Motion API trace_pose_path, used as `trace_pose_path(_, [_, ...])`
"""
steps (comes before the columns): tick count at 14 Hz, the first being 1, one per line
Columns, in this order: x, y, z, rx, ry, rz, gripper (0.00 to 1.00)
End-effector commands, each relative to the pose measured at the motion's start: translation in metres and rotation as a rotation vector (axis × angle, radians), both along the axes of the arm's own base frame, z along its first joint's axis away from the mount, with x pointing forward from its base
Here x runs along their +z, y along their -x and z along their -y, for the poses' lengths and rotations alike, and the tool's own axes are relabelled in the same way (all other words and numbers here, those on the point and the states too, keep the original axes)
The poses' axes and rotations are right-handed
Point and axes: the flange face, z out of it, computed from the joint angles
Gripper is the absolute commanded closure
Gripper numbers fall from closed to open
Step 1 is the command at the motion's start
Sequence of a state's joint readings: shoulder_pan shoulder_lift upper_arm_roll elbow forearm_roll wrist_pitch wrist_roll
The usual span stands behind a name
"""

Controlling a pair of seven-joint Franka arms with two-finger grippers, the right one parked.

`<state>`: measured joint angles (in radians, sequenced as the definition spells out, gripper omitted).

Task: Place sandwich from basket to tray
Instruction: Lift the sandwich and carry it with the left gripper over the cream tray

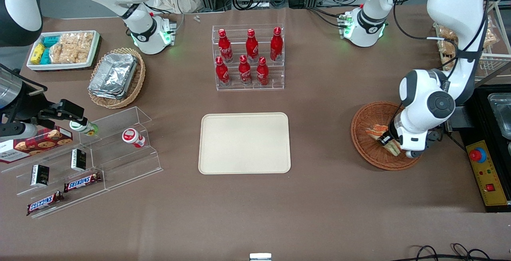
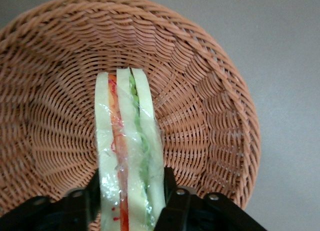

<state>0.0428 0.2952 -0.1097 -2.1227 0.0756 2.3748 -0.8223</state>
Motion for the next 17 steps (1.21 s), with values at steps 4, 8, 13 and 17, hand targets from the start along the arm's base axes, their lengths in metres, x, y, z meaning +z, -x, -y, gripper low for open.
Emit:
trace_pose_path(4, [0.147,-0.017,0.026,0.014,-0.052,-0.127,0.93])
trace_pose_path(8, [0.229,-0.018,0.062,-0.073,-0.034,-0.167,0.93])
trace_pose_path(13, [0.253,-0.013,0.111,-0.304,0.042,-0.148,0.9])
trace_pose_path(17, [0.239,-0.007,0.174,-0.519,0.081,-0.158,0.89])
